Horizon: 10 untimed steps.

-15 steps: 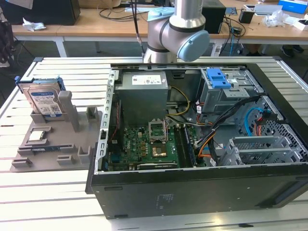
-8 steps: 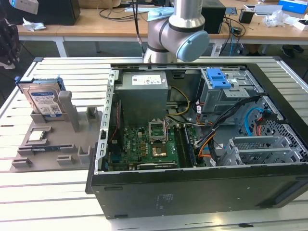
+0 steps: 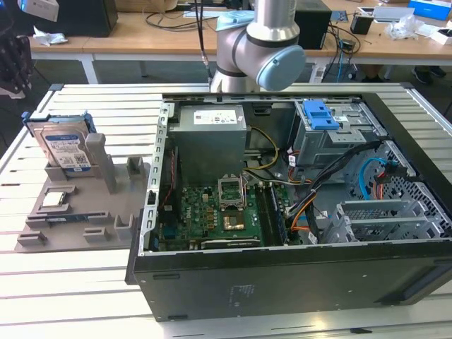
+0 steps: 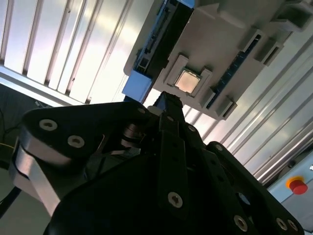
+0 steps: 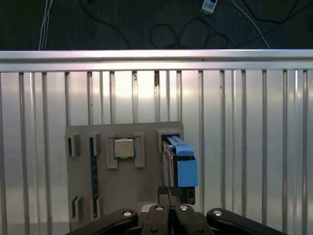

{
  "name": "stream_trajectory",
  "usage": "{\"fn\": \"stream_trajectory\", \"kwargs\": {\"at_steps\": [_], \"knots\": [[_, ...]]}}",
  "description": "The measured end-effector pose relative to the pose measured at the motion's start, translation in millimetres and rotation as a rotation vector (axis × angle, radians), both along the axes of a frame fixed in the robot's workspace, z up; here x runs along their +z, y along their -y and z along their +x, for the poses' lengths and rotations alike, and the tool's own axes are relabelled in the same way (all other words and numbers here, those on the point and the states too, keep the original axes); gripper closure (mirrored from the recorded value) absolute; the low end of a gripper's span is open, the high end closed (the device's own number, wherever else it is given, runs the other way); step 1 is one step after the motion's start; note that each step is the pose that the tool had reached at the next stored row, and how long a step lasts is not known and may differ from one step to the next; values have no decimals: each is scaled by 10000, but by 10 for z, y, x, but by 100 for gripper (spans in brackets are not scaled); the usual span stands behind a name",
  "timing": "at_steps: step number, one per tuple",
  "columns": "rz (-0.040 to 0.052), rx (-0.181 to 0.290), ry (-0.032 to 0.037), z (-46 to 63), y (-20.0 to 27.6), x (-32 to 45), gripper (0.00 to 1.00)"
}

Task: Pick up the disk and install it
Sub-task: 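Pick up the disk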

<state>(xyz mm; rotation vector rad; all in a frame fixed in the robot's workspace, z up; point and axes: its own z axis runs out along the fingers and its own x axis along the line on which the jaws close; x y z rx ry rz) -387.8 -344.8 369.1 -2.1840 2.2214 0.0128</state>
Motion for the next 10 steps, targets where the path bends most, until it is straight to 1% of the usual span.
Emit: {"fn": "stream_trajectory", "kwargs": {"at_steps": [1,10], "knots": [[1,-1,2,-9,-34,-7,89],[0,0,1,-11,-36,-10,89]]}}
